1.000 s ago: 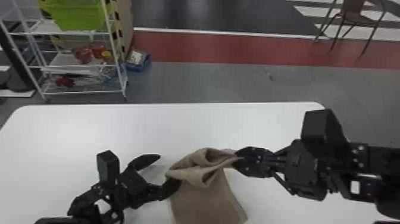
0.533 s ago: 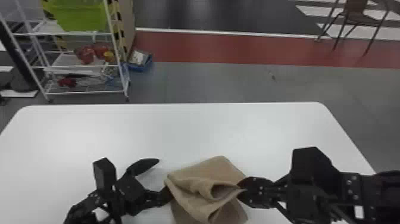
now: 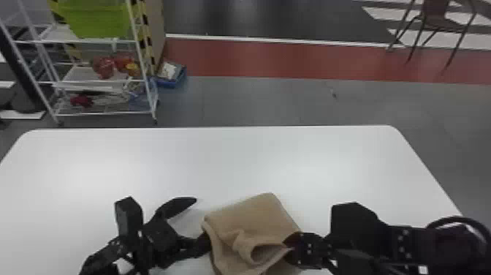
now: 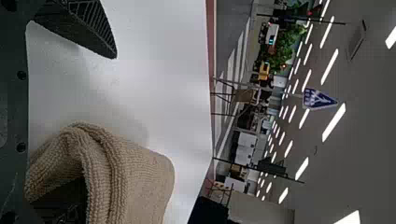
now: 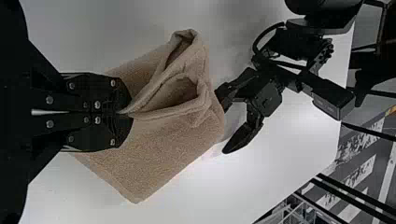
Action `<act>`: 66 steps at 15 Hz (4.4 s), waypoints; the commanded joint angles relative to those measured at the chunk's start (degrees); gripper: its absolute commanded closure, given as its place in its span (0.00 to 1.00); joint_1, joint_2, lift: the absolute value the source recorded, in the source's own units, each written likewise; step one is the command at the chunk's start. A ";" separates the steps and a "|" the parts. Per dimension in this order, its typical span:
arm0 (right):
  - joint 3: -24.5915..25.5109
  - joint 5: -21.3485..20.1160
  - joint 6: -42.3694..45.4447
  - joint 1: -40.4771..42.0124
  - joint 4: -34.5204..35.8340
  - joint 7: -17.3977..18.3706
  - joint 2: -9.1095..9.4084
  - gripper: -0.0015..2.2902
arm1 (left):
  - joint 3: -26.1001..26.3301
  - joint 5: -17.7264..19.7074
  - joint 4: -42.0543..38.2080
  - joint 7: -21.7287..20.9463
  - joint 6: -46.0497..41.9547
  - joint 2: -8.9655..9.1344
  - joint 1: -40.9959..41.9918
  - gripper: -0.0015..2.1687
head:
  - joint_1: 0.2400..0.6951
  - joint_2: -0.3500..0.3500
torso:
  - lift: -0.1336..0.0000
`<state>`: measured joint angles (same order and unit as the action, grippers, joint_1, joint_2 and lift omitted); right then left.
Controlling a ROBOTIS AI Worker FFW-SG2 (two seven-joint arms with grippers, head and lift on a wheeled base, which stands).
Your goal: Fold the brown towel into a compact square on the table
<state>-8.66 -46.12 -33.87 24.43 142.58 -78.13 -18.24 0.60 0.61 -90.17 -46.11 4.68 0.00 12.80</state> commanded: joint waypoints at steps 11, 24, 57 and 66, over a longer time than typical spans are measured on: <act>-1.01 -3.01 0.51 -4.39 -0.29 -0.19 1.54 0.92 | -0.25 -0.44 0.17 -2.32 1.78 0.15 -1.47 0.02 | 1.00 0.37 | 0.09; -4.17 -8.72 5.61 -1.76 -4.07 -0.19 0.75 0.92 | 0.19 -2.28 0.52 -2.32 12.51 0.15 -4.89 0.03 | 1.00 0.38 | 0.09; -3.03 4.55 -6.00 -6.86 -10.48 -0.19 6.03 0.95 | 2.21 -2.37 0.17 -2.06 13.91 0.15 -4.63 0.03 | 1.00 0.38 | 0.09; -6.63 3.14 -5.82 -6.06 -11.71 -0.19 5.67 0.95 | 1.42 -2.46 -0.18 -2.41 14.09 0.15 -4.54 0.03 | 1.00 0.45 | 0.09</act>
<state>-15.23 -42.98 -39.89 18.05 130.84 -78.13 -12.46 2.16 -1.85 -90.30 -48.50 18.85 0.00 8.27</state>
